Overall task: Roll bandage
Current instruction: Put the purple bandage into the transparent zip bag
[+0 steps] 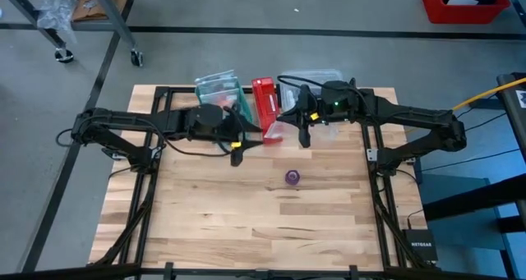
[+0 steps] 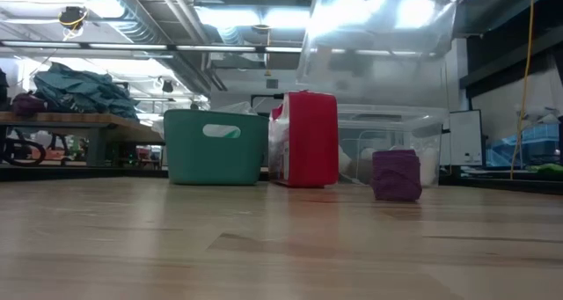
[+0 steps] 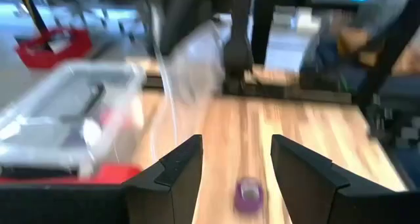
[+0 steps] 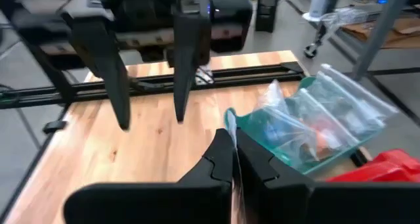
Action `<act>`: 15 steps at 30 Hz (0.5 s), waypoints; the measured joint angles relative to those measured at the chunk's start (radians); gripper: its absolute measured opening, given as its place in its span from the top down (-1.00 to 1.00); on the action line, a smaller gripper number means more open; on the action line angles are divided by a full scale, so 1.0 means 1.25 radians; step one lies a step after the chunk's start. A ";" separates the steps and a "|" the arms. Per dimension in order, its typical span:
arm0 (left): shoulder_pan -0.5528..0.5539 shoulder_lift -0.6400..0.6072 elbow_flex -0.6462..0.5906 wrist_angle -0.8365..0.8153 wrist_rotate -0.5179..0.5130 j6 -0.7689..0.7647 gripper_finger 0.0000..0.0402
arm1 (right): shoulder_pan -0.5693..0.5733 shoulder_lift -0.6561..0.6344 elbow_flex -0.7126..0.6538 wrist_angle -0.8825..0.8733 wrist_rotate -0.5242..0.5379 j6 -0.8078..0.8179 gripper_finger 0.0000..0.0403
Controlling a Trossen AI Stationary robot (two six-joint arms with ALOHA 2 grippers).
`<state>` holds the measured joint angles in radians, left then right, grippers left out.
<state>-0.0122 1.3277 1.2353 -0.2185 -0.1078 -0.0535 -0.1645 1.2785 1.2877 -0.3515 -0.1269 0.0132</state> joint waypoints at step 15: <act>-0.086 0.179 -0.001 -0.060 0.000 0.029 0.14 | 0.001 -0.012 0.000 0.002 -0.041 0.000 0.98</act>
<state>-0.1196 1.5521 1.2346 -0.2940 -0.1078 -0.0170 -0.1638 1.2640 1.2881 -0.3492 -0.1784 0.0132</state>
